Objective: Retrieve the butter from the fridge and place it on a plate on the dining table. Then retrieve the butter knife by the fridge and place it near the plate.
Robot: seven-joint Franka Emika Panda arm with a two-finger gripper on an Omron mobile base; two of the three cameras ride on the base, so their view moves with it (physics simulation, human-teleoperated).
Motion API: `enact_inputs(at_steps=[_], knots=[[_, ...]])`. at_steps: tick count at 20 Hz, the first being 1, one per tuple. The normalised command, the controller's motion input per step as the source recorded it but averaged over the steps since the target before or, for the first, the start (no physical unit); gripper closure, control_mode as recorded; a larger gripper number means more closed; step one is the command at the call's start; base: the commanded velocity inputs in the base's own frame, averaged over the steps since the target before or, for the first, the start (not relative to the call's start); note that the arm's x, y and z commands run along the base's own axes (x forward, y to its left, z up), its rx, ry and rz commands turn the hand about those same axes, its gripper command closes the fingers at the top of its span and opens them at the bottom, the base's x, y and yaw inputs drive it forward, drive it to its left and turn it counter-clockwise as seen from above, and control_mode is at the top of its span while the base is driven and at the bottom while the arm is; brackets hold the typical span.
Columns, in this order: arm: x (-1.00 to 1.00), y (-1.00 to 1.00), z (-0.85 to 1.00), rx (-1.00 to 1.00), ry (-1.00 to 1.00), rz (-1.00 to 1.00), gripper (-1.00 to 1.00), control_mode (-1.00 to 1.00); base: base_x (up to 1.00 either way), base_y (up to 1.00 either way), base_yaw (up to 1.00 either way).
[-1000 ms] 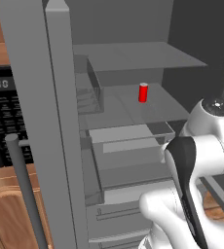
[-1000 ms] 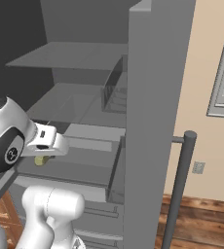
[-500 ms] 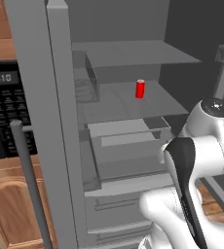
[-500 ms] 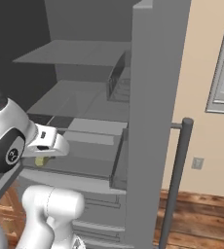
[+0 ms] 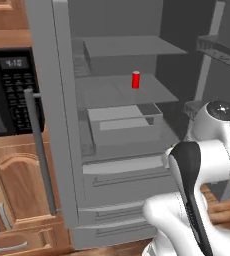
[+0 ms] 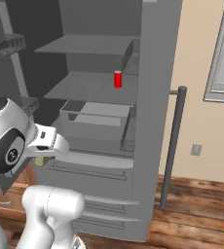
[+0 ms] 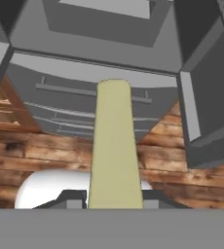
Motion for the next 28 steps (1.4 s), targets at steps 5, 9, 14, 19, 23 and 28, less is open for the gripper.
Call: enact_inputs(at_steps=[5,9,14,19,23,28], knots=[[0.0,0.0,0.0,0.0,0.0,0.0,1.0,1.0,-0.76,-0.31,0.2],[0.0,0.0,0.0,0.0,0.0,0.0,1.0,1.0,-0.77,-0.66,0.58],[0.0,0.0,0.0,0.0,0.0,0.0,1.0,1.0,-0.69,-0.38,0.7],[0.0,0.0,0.0,0.0,0.0,0.0,1.0,1.0,-0.63,-0.23,0.69],[0.0,0.0,0.0,0.0,0.0,0.0,1.0,1.0,-0.57,-0.19,0.71],[0.0,0.0,0.0,0.0,0.0,0.0,1.0,1.0,-0.39,-0.1,0.77]])
